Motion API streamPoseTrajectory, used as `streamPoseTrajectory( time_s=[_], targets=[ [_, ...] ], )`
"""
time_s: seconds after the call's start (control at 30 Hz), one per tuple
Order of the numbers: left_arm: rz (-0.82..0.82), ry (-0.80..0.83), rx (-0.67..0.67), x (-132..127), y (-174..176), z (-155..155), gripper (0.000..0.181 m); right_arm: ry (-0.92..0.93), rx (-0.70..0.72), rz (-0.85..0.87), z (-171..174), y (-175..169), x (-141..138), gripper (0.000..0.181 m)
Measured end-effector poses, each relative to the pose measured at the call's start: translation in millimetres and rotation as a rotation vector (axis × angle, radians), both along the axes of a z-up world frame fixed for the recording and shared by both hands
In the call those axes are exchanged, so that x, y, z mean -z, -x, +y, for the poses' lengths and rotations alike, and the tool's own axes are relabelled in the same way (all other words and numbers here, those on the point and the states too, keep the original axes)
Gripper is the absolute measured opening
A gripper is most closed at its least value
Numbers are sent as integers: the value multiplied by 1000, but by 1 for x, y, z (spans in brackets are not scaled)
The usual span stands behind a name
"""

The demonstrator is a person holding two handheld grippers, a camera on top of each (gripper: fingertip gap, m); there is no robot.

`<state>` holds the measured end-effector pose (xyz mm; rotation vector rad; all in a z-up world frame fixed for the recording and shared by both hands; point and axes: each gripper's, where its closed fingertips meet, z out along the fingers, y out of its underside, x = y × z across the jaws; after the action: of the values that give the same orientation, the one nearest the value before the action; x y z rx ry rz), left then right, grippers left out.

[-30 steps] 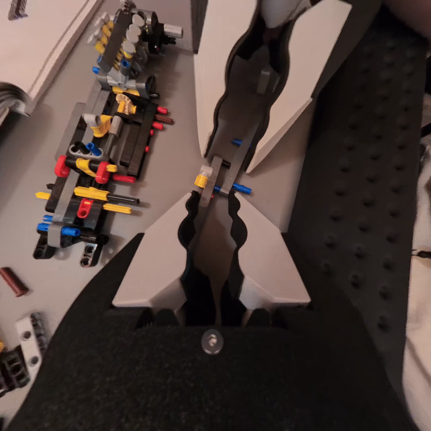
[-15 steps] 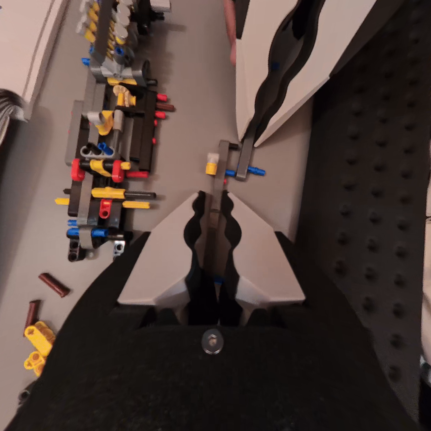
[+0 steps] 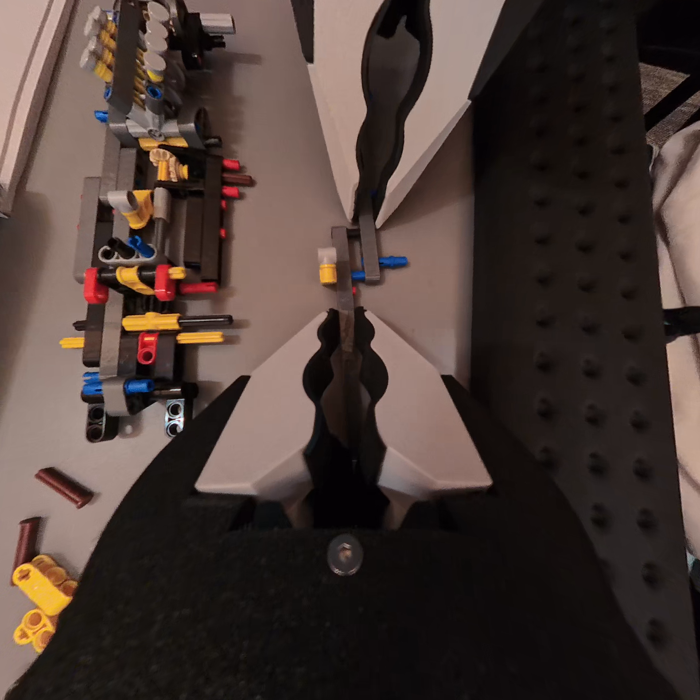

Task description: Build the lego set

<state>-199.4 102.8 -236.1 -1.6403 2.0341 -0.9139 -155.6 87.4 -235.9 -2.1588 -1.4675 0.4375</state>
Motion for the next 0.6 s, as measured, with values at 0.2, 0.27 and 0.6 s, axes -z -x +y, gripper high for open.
streamPoseTrajectory(
  time_s=[0.2,0.27,0.6],
  targets=[
    [-12,-13,-26,0,0,-1,8,-94,-3,31,12,-4,-2,24],
    [-14,-3,-31,0,0,-1,7,-104,-40,39,13,-3,-2,30],
    [-24,27,-35,0,0,-3,7,-33,-169,143,5,13,-1,31]
  ],
)
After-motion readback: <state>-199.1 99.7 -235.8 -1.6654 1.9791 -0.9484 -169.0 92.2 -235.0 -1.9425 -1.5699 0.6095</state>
